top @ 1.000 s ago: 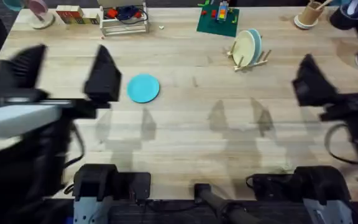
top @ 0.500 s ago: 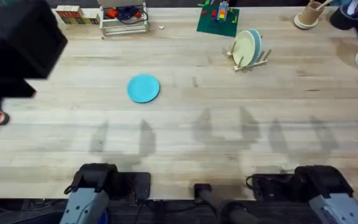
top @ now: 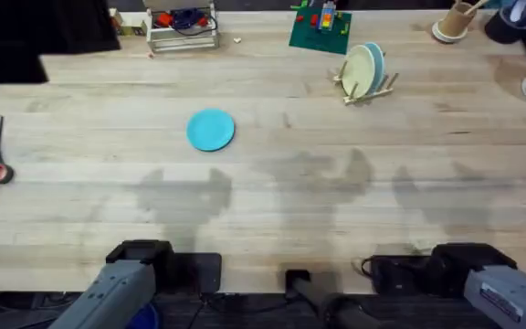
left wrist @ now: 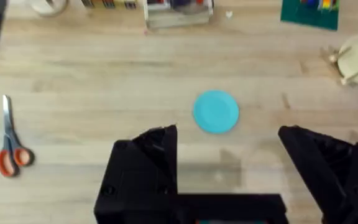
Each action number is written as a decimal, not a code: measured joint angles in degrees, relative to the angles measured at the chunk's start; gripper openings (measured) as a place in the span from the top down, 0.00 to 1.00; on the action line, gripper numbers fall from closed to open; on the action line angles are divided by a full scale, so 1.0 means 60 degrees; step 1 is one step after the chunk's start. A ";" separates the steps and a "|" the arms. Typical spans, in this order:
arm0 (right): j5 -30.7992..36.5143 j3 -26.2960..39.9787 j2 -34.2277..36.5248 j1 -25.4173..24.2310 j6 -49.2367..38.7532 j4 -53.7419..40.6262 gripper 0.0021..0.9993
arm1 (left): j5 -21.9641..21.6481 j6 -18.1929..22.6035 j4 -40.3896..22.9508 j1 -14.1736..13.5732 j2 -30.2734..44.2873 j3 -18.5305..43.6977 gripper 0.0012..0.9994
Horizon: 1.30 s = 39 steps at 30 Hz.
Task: Pick up the plates from the table one by one and place each into a slot on the dish rack.
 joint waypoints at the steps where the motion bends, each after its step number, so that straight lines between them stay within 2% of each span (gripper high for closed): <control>1: 0.0000 0.0271 0.0280 0.0000 0.0000 -0.0284 0.01 | 0.0014 -0.0022 -0.0177 -0.0003 0.0220 0.0140 0.01; 6: 0.0000 0.1018 0.1411 0.0000 -0.0007 -0.1205 0.01 | 0.0032 -0.0029 -0.0380 0.0000 0.0910 0.0371 0.01; 14: 0.0000 0.1052 0.2400 0.0000 -0.0109 -0.1347 0.01 | 0.0029 -0.0029 -0.0369 -0.0001 0.1104 0.0380 0.01; 29: 0.0000 0.1055 0.2472 0.0000 -0.0146 -0.1369 0.01 | 0.0039 -0.0032 -0.0397 -0.0003 0.1107 0.0389 0.01; 39: 0.0000 0.1055 0.2472 0.0000 -0.0149 -0.1380 0.01 | 0.0050 -0.0062 -0.1131 0.0000 0.1107 0.0396 0.01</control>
